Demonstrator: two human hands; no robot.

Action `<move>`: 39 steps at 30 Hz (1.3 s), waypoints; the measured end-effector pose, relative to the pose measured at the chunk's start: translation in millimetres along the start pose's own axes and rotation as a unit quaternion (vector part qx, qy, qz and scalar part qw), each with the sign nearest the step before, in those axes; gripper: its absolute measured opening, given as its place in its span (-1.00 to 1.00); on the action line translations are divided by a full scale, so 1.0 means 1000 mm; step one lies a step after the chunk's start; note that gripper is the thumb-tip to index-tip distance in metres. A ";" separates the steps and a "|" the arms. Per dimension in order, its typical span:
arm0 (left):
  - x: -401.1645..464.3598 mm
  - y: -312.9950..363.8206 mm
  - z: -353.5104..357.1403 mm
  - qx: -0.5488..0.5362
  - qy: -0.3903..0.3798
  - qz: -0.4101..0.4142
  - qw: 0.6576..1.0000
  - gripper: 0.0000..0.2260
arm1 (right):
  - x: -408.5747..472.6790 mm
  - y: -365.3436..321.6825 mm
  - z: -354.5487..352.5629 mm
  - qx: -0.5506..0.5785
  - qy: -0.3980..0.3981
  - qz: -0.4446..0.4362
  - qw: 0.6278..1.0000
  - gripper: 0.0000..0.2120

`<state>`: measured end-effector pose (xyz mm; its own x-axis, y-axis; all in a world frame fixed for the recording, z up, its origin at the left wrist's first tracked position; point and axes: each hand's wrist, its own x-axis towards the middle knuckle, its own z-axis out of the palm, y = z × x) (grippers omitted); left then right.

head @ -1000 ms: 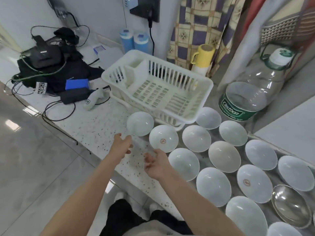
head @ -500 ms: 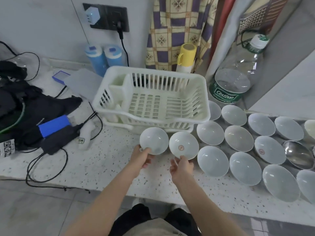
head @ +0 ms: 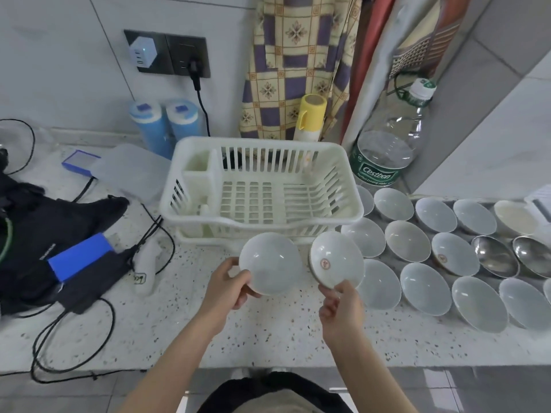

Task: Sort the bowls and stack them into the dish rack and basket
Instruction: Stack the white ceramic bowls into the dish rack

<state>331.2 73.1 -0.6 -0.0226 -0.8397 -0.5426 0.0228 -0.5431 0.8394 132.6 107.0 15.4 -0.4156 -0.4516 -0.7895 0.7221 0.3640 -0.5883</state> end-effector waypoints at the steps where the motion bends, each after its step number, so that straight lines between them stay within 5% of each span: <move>1: 0.000 0.010 0.000 -0.008 -0.012 0.009 1.000 -0.70 | -0.004 -0.006 0.002 0.002 -0.013 -0.014 1.000 -0.78; 10: 0.047 0.106 0.005 -0.007 0.033 0.060 0.998 -0.75 | -0.005 -0.068 0.058 -0.044 -0.130 -0.128 0.982 -0.87; 16: 0.107 0.146 0.001 0.020 0.041 0.011 0.999 -0.85 | 0.022 -0.101 0.112 -0.120 -0.171 -0.145 0.967 -0.85; 39: 0.203 0.115 -0.007 -0.086 0.102 -0.155 0.979 -0.72 | 0.107 -0.097 0.230 -0.306 -0.203 -0.084 0.926 -0.87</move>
<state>336.8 -160.2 -14.3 0.1454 -0.6082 -0.7804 0.2153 -0.7504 0.6249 145.5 -164.3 28.0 -0.1615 -0.7676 -0.6203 0.1668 0.5982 -0.7838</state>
